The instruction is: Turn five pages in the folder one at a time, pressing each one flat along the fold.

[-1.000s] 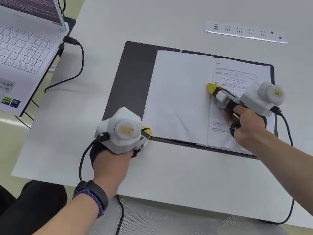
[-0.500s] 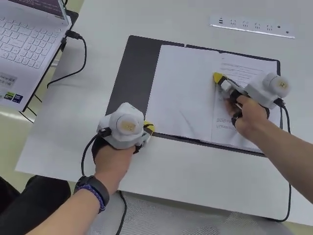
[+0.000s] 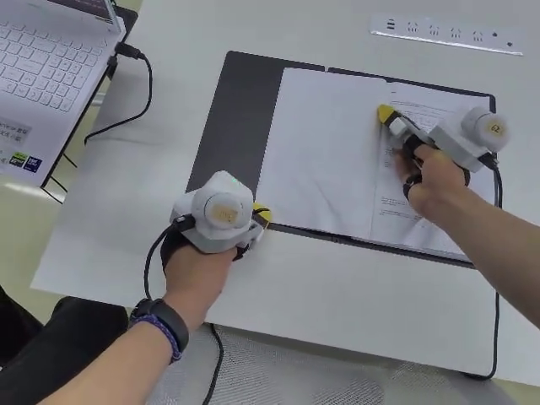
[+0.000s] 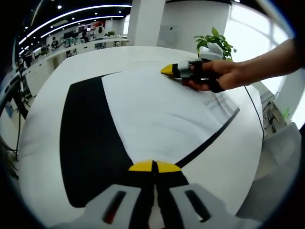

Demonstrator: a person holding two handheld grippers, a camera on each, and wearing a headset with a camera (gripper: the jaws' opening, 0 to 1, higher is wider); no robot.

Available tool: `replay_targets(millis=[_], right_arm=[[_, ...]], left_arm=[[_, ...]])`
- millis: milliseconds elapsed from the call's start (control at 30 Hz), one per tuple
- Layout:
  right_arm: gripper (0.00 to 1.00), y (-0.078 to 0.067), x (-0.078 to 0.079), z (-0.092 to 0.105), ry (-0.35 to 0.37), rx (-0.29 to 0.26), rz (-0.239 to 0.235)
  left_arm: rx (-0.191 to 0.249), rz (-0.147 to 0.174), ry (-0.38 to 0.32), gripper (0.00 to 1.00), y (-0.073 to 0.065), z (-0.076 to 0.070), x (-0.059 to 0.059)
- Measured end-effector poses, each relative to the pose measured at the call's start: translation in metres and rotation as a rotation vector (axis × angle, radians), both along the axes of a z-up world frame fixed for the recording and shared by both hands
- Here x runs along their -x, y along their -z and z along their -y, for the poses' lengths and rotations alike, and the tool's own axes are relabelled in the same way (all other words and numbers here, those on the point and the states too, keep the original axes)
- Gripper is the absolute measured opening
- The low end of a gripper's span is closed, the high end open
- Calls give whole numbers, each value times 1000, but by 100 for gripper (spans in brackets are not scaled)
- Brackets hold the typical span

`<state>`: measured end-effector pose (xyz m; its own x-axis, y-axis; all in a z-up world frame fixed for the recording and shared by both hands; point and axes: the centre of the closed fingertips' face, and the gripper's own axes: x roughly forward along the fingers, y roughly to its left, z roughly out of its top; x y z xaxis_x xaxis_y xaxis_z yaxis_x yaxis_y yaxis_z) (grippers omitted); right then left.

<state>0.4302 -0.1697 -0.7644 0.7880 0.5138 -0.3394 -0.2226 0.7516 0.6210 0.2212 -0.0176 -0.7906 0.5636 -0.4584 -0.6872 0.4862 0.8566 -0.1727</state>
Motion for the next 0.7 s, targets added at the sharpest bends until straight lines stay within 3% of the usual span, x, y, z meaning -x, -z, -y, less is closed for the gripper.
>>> replay_targets(millis=[233, 367, 700], right_arm=[[0, 2, -15, -1, 1, 52, 1], [0, 8, -30, 4, 18, 49, -3], [0, -2, -38, 0, 83, 20, 6]], left_arm=[[-1, -1, -3, 0, 0, 0, 1], [0, -2, 1, 0, 0, 0, 1], [1, 0, 7, 0, 0, 0, 1]])
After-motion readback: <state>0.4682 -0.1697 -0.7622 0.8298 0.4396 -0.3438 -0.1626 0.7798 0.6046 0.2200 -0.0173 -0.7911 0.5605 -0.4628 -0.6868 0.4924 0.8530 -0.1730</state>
